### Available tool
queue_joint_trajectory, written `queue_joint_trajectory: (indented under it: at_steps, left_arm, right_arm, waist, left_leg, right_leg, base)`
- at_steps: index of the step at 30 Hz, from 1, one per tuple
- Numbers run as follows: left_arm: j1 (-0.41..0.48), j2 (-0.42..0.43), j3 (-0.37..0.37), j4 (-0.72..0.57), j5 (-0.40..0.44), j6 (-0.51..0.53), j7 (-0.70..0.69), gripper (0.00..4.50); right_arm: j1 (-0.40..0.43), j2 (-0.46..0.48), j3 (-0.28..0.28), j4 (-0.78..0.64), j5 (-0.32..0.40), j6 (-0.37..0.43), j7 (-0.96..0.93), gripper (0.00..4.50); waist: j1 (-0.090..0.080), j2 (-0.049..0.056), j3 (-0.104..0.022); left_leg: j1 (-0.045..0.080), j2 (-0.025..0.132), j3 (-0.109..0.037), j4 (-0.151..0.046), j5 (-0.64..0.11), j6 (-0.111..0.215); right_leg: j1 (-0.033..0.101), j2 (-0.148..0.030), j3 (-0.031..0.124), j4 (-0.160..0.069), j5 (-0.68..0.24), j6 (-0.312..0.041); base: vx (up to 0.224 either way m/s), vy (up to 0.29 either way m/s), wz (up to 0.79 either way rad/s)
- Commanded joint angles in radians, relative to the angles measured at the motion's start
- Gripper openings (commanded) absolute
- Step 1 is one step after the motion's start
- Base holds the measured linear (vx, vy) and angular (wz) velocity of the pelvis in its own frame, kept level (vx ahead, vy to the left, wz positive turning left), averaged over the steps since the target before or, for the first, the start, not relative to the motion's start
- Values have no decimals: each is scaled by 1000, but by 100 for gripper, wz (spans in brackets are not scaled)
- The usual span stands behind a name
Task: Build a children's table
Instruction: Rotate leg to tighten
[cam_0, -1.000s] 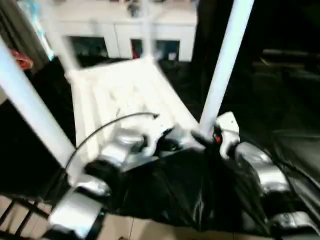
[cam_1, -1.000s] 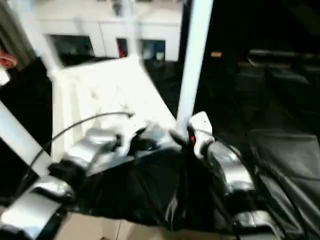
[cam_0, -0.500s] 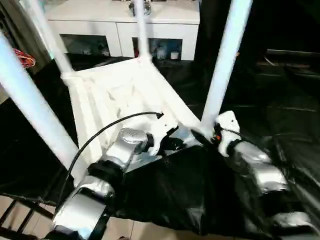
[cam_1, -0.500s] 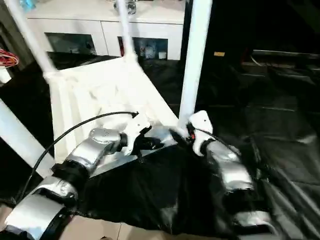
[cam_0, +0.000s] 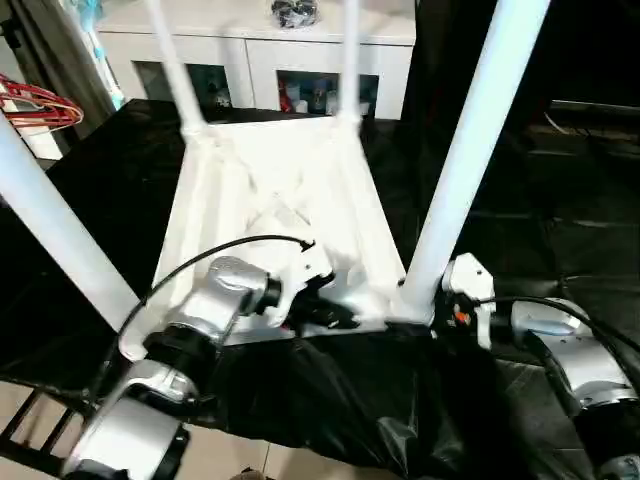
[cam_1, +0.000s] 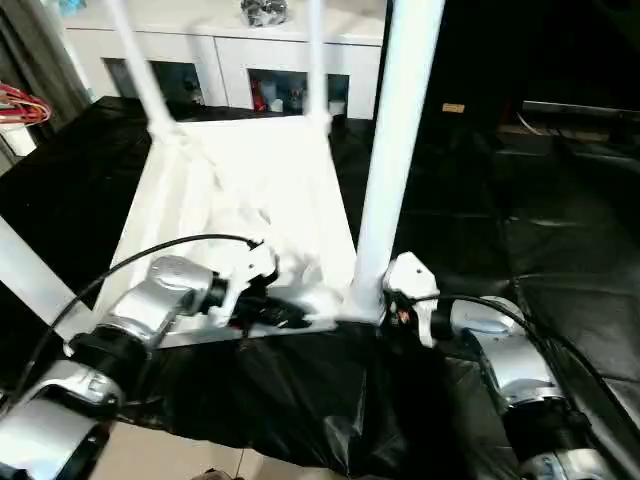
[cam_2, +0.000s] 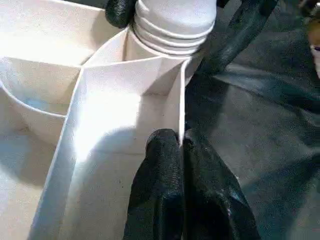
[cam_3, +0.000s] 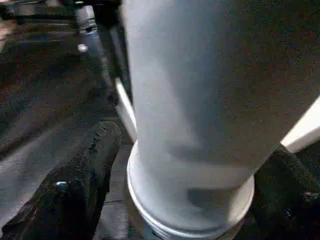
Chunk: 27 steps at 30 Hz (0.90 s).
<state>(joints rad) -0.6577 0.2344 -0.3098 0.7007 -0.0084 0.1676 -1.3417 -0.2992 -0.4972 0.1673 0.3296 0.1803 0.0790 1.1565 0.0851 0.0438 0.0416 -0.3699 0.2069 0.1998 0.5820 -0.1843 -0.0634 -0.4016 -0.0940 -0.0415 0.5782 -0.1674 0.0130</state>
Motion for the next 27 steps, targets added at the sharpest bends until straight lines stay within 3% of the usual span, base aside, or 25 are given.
queue_joint_trajectory:
  at_steps: [1, 4, 11, 15, 17, 18, 20, 24, 27]
  left_arm:
    - [-10, -11, -6, -42, -44, -4, -30, 0]
    - [-12, -3, -7, -42, -42, 0, -48, 0]
    - [-8, -4, -3, -44, -41, 2, -57, 0]
    - [-11, -31, 22, -27, -36, 1, 27, 0]
    - [-20, -54, 40, -10, -28, 9, 104, 0]
    - [-23, -60, 44, -5, -25, 11, 123, 0]
    - [-35, -92, 66, 17, -15, 22, 223, 0]
    - [-46, -145, 78, 35, 9, 32, 364, 0]
    - [-50, -188, 80, 43, 35, 46, 478, 0]
  right_arm:
    - [23, 2, 71, -25, 4, 24, 68, 343]
    - [27, -5, 78, -40, 7, 31, 82, 314]
    - [35, 8, 80, -48, 11, 50, 82, 274]
    - [29, 61, 49, -8, 3, 38, -10, 271]
    - [8, 104, 25, 42, -22, 27, -121, 270]
    - [1, 116, 19, 57, -30, 24, -151, 270]
    - [-31, 170, -9, 125, -59, 16, -288, 270]
    - [-76, 261, -47, 211, -80, 26, -470, 269]
    - [-107, 328, -53, 263, -114, 15, -596, 269]
  waist:
    - [0, -16, -60]
    - [4, -16, -60]
    - [6, -18, -59]
    - [5, -19, -58]
    - [0, -20, -57]
    - [-8, -20, -52]
    - [-20, -22, -52]
    - [-38, -26, -50]
    - [-47, -25, -49]
  left_leg:
    - [13, 26, -7, -66, -208, 88]
    - [13, 26, -6, -65, -197, 87]
    - [13, 25, -7, -67, -211, 72]
    - [12, 23, -7, -67, -209, 72]
    - [10, 22, -8, -68, -223, 61]
    - [13, 19, -10, -73, -258, 40]
    - [11, 15, -13, -75, -272, 20]
    - [13, 12, -16, -76, -306, 20]
    - [13, 12, -17, -77, -308, 17]
  right_leg:
    - [44, -40, 23, -55, -193, -265]
    - [44, -39, 23, -52, -165, -274]
    - [44, -41, 23, -55, -204, -261]
    - [44, -41, 23, -55, -202, -260]
    - [43, -42, 22, -58, -235, -252]
    - [39, -43, 21, -67, -313, -232]
    - [39, -43, 20, -72, -371, -207]
    - [35, -42, 18, -85, -450, -172]
    - [33, -40, 16, -87, -459, -167]
  base:
    - [0, 0, 0]
    - [0, 0, 0]
    - [0, 0, 0]
    - [0, 0, 0]
    - [0, 0, 0]
    - [0, 0, 0]
    - [0, 0, 0]
    - [0, 0, 0]
    - [0, 0, 0]
